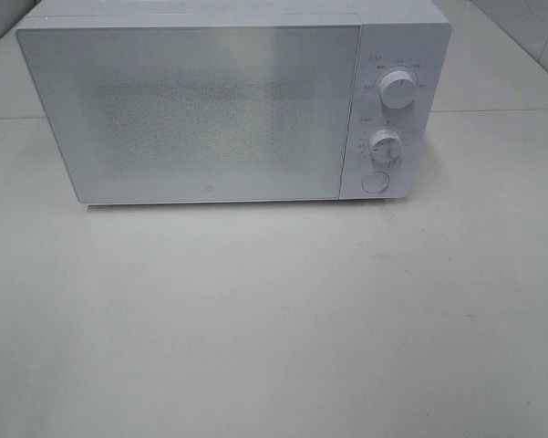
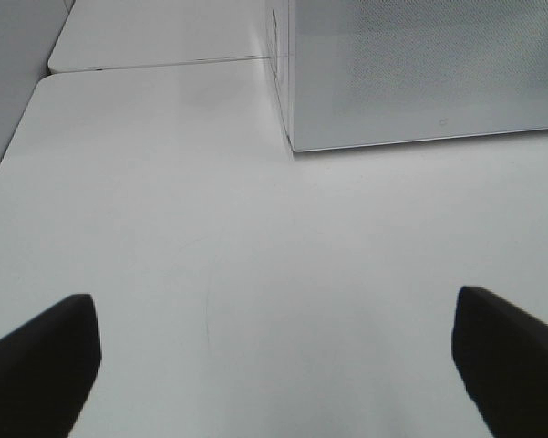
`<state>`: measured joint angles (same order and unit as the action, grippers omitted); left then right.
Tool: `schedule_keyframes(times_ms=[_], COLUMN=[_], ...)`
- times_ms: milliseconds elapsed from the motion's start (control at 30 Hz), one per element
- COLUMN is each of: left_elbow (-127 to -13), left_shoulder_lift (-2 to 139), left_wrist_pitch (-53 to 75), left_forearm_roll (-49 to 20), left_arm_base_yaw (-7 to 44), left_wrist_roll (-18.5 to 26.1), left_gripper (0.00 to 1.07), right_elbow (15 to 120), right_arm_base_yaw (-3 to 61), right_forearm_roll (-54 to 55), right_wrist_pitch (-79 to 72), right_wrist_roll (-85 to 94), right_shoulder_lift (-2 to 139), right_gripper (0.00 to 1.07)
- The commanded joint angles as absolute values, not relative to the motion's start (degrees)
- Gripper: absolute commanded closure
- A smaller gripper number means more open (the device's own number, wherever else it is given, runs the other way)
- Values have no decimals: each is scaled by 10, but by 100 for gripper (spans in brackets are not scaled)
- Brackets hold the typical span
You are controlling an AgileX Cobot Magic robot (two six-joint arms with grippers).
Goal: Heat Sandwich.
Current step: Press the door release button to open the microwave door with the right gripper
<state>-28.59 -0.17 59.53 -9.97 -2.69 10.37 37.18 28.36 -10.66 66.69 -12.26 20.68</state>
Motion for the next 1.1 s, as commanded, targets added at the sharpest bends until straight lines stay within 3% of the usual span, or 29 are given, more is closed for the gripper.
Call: schedule_keyframes(times_ms=[33,500,767,1100], left_elbow=[-285,-285,-285,-285], left_shoulder_lift=[-17,-17,-17,-15], left_wrist_pitch=[592,592,593,593], left_forearm_roll=[-101,-101,-100,-100], left_arm_base_yaw=[-21,-21,-21,-21], left_wrist_roll=[100,100,100,100], left_gripper=[3,3,3,3], right_elbow=[374,366,307,290], right_arm_base_yaw=[261,149,89,80], right_forearm_roll=[-105,-104,-91,-76], right_wrist_pitch=[685,661,611,594], right_wrist_roll=[-115,-80,-68,-48], right_shoulder_lift=[163,26,-18,-18], right_gripper=[31,31,31,31])
